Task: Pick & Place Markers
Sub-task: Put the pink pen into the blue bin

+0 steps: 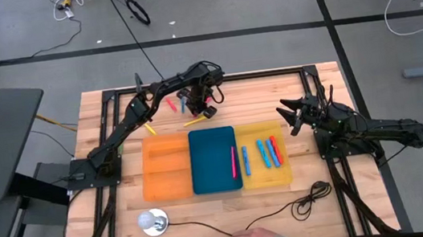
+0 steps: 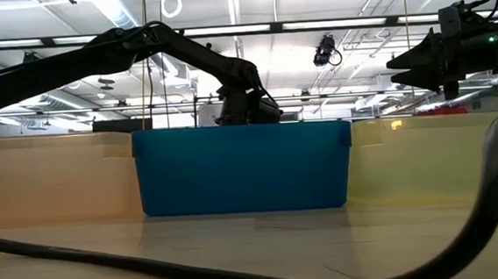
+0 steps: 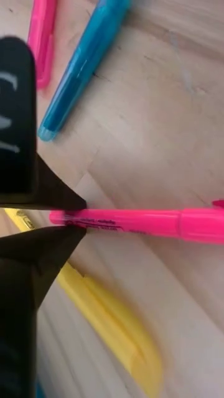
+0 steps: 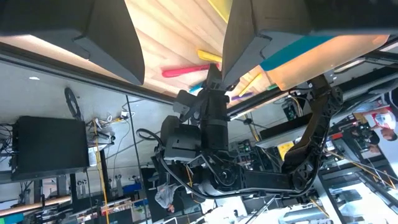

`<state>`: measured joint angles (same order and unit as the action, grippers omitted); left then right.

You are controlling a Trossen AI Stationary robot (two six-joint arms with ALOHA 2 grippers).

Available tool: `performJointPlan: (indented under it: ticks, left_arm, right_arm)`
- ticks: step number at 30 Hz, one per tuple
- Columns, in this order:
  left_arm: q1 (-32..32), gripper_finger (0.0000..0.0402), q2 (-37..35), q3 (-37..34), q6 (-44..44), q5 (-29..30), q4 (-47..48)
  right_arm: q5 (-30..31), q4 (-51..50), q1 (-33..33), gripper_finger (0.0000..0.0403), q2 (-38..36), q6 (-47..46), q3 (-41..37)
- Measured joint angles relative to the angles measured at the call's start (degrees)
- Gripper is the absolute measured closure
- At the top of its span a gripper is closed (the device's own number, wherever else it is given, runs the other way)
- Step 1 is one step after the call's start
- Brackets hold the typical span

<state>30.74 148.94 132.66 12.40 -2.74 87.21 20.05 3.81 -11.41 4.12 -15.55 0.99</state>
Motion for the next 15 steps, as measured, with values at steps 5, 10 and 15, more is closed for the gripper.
performJointPlan:
  ticks: [5,10,15]
  left_arm:
    - [0.2,0.0362,0.0,0.0,0.3,-0.2,0.2]
    - [0.6,0.0372,-0.2,0.0,2.5,-1.2,0.6]
    - [0.6,0.0377,-2.4,0.0,3.8,0.6,1.1]
  right_arm:
    - [0.0,0.0,0.0,0.0188,0.0,0.0,0.0]
    - [0.0,0.0,0.0,0.0188,0.0,0.0,0.0]
    - [0.0,0.0,0.0,0.0188,0.0,0.0,0.0]
